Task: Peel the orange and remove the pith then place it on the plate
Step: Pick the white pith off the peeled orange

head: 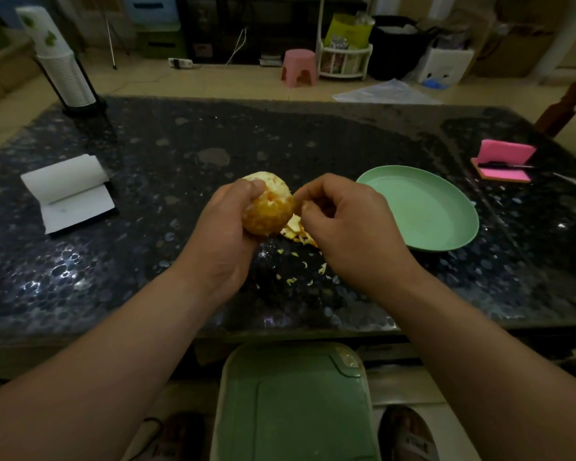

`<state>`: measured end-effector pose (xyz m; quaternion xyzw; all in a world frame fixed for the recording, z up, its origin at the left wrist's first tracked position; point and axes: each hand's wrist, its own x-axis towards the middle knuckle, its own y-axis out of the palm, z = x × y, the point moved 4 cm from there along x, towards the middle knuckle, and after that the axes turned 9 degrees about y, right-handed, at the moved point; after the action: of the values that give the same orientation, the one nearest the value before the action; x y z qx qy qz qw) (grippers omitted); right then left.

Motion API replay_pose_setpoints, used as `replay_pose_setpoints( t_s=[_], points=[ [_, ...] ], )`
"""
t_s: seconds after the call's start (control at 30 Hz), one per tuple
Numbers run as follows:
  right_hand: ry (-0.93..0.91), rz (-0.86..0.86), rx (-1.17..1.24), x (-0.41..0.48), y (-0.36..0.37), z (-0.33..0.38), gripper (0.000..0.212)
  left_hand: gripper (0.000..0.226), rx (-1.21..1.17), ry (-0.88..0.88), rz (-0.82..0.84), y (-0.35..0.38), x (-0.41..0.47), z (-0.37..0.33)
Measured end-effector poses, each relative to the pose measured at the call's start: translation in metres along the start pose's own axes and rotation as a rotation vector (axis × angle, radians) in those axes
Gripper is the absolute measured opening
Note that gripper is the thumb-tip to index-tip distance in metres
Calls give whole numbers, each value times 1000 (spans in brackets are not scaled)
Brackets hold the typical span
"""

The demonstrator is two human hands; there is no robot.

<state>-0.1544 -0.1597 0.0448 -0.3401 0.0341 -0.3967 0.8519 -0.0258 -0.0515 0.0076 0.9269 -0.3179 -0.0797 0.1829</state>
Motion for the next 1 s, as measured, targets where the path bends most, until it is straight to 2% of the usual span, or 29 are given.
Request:
replay_pose_setpoints(
  t_s=[0.3, 0.43, 0.6, 0.77, 1.0],
  points=[
    [-93, -52, -120, -1, 4, 3, 7, 53, 245, 96, 3, -1, -3, 0],
    [-133, -68, -174, -2, 4, 4, 9, 54, 414, 208, -8, 1, -6, -4],
    [-119, -86, -188, -2, 6, 4, 9, 44, 541, 301, -9, 1, -10, -7],
    [-123, -95, -183, -1, 8, 5, 13, 52, 544, 294, 1, 1, -11, -7],
    [-131, -113, -177, 0, 7, 4, 14, 50, 338, 139, 25, 2, -8, -1]
  ],
)
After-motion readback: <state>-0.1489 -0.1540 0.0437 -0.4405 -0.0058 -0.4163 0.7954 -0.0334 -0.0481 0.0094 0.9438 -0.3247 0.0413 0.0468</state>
